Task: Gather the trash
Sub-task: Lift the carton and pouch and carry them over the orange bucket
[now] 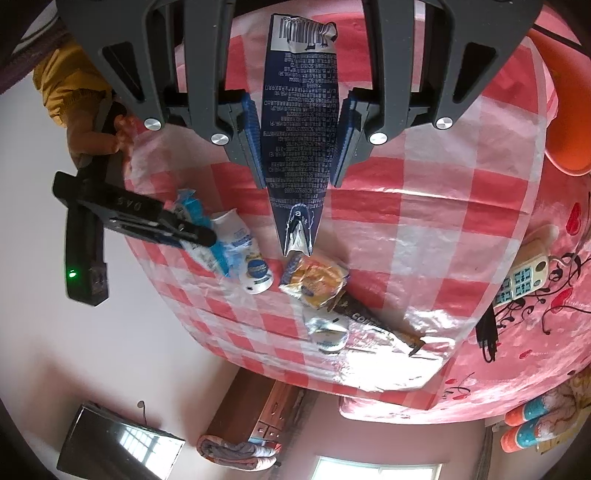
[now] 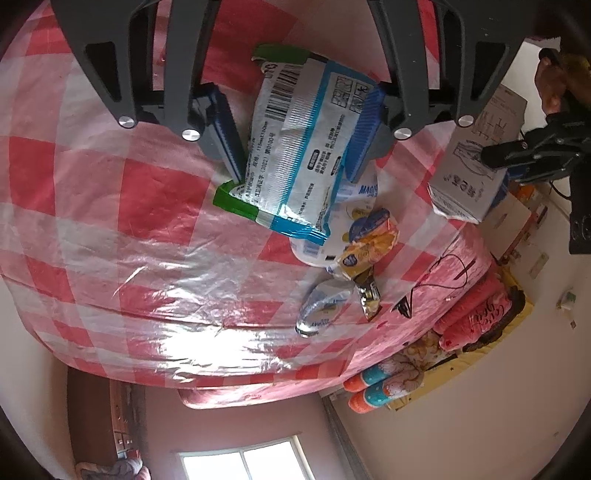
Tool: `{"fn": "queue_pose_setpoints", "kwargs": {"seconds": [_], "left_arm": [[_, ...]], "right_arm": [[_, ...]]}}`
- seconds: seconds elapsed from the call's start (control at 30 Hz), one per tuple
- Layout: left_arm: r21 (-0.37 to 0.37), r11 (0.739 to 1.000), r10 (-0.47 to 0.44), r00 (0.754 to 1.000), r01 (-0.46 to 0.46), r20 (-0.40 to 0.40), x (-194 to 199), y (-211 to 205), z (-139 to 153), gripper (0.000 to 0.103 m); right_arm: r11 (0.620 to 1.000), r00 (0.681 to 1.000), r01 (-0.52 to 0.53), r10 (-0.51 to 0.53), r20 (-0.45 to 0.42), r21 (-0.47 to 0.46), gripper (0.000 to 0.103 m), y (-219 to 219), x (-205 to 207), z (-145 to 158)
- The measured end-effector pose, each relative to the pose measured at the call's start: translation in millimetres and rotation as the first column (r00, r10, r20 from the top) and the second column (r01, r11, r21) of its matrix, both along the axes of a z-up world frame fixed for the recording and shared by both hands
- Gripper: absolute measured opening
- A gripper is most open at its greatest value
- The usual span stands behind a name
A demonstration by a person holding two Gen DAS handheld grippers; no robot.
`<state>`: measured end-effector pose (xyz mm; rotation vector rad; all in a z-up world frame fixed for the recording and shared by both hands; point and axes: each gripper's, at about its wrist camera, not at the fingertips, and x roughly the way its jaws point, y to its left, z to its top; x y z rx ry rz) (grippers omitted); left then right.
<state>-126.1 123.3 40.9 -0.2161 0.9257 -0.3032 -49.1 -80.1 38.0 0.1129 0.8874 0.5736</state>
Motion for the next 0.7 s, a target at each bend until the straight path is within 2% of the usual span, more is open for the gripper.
{"fn": "queue_pose_setpoints", "kwargs": {"seconds": [0.1, 0.2, 0.27, 0.4, 0.47, 0.7], "left_arm": [[-0.001, 1.0, -0.006, 1.0, 0.006, -0.014, 1.3, 1.7, -5.9, 0.038], [0.018, 0.999, -0.031, 0.999, 0.031, -0.007, 0.7, -0.5, -9.2, 0.048], [0.039, 0.998, -0.054, 0.999, 0.054, 0.005, -0.8, -3.6, -9.7, 0.049], [0.044, 0.996, -0.079, 0.997, 0.079, 0.001, -0.9, -4.2, -15.1, 0.048], [0.039, 0.996, -0.08, 0.997, 0.08, -0.001, -1.0, -2.4, -17.1, 0.038], [0.01, 0.998, -0.055, 0.998, 0.055, 0.015, -2.2, 9.6, -16.5, 0.037]], "right_arm": [[1.0, 1.0, 0.014, -0.014, 0.018, -0.002, 0.051, 3.7, -0.4, 1.8], [1.0, 0.999, 0.026, -0.025, 0.034, -0.005, 0.05, 6.9, -2.1, 3.2], [0.999, 0.998, 0.033, -0.033, 0.046, -0.004, 0.049, 9.3, -3.4, 5.0], [0.999, 0.997, 0.043, -0.043, 0.063, 0.007, 0.047, 12.8, -6.1, 8.1], [0.999, 0.996, 0.049, -0.049, 0.073, 0.014, 0.047, 14.3, -7.2, 9.8], [0.997, 0.997, 0.049, -0.053, 0.059, 0.066, 0.046, 19.5, -10.0, 18.2]]}}
